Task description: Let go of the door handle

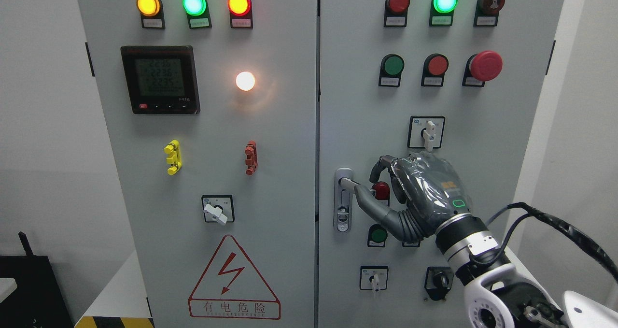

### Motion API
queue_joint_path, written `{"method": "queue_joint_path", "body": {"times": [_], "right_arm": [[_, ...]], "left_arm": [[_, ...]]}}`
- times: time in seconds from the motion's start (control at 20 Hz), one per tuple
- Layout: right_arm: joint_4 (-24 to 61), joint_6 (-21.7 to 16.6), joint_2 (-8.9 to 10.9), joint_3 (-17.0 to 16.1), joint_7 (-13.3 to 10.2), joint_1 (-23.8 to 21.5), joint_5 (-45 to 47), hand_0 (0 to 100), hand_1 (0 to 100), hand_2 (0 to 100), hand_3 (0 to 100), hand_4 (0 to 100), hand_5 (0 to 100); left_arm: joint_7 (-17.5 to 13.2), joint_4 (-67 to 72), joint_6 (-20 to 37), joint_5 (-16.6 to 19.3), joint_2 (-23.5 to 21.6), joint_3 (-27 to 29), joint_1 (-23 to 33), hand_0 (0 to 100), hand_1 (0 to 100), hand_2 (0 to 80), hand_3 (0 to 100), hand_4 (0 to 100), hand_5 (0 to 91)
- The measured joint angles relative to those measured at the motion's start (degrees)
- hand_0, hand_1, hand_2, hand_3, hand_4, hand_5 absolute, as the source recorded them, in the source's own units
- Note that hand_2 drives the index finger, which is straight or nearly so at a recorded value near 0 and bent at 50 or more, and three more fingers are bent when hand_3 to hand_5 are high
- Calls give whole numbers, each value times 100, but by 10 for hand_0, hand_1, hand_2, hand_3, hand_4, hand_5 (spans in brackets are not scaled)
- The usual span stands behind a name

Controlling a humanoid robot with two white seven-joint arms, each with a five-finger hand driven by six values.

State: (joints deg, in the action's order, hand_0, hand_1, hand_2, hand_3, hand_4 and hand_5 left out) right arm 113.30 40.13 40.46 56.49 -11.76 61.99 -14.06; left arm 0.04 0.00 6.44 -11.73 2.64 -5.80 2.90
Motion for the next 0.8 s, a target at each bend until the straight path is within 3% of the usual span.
{"method": "queue_joint_path", "body": {"times": [0.8], "right_arm": [[-88, 7, -111, 2, 1, -20, -3, 411, 159, 508, 1000, 1000, 1000]], "left_arm": [[0, 0, 0, 1, 0, 0, 0, 120, 389, 0, 0, 0, 0]]}}
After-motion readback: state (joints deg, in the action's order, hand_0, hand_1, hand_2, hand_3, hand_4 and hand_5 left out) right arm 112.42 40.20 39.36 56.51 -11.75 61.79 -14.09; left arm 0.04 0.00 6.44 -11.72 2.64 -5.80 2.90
